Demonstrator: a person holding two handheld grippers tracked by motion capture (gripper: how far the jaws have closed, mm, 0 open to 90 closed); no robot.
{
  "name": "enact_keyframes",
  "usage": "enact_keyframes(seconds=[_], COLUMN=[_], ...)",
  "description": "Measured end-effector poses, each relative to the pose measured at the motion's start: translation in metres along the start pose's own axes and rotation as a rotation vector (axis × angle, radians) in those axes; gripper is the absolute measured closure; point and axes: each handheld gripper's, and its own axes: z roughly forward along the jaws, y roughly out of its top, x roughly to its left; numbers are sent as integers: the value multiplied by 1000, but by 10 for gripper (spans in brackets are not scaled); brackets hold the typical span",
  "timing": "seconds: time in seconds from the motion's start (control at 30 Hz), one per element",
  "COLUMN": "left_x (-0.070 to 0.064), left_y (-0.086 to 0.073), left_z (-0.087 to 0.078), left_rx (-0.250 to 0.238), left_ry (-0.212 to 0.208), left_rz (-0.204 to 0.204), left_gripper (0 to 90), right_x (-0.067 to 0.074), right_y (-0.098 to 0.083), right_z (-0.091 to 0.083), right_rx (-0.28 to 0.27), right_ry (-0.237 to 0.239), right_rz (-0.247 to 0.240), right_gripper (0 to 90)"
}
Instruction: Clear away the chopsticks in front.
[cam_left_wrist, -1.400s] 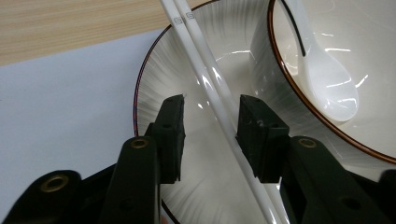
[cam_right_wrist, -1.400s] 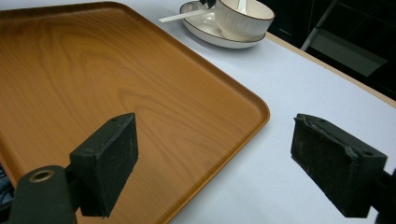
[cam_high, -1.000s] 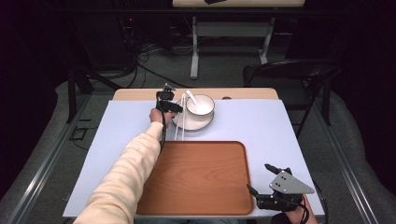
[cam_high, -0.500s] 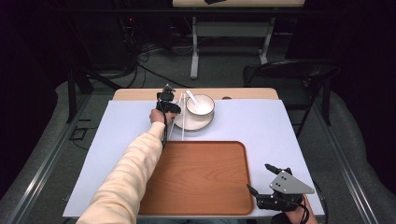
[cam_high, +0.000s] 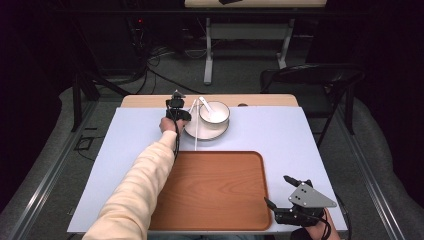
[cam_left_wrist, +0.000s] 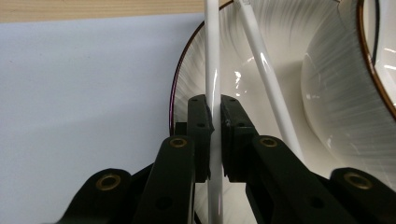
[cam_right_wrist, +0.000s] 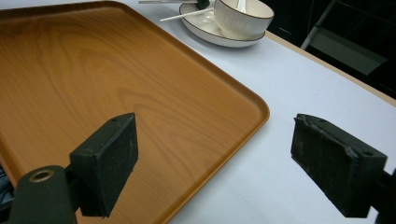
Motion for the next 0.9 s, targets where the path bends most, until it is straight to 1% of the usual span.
enact_keyframes(seconds=[0.03, 0.07, 0.1, 0.13, 0.17, 0.2, 0.33, 0.37, 0.4, 0.47, 0.5, 0.53, 0.57, 0.63, 0.67, 0.83, 0.9], left_x=[1, 1, 1, 1, 1, 1, 1, 2, 2, 3, 4, 4, 5, 5, 5, 7, 9], left_y=[0, 0, 1, 1, 1, 1, 2, 2, 2, 2, 1, 1, 0, -2, -2, -9, -12], left_z=[-4, -4, -8, -8, -13, -13, -25, -31, -31, -38, -46, -46, -53, -61, -61, -78, -85], left_rx=[-10, -10, -17, -17, -23, -23, -33, -36, -36, -44, -46, -46, -51, -62, -62, -71, -76], left_ry=[-12, -12, -28, -28, -43, -43, -56, -55, -55, -56, -59, -59, -65, -71, -71, -86, -99], left_rz=[-8, -8, -18, -18, -21, -21, -7, -3, -3, 4, 10, 10, 18, 23, 23, 49, 50], left_gripper=[837, 837, 837, 837, 836, 836, 837, 836, 836, 837, 837, 836, 836, 836, 836, 836, 836], right_x=[0, 0, 0, 0, 0, 0, 0, 0, 0, 0, 0, 0, 0, 0, 0, 0, 0], right_y=[0, 0, 0, 0, 0, 0, 0, 0, 0, 0, 0, 0, 0, 0, 0, 0, 0], right_z=[0, 0, 0, 0, 0, 0, 0, -1, -1, 0, -1, -1, -1, 0, 0, 0, 0], right_rx=[0, 0, -2, -2, 0, 0, -3, -6, -6, -6, -6, -7, -6, -6, -6, -4, -2], right_ry=[0, 0, -1, -1, 0, 0, -1, -1, -1, -2, -2, -2, -1, 0, 0, 0, 0], right_rz=[1, 1, -1, -1, 0, 0, -1, -1, -1, -2, -5, -5, -4, -5, -5, -5, -6], right_gripper=[144, 144, 144, 144, 143, 143, 144, 143, 143, 143, 143, 144, 143, 144, 144, 143, 143])
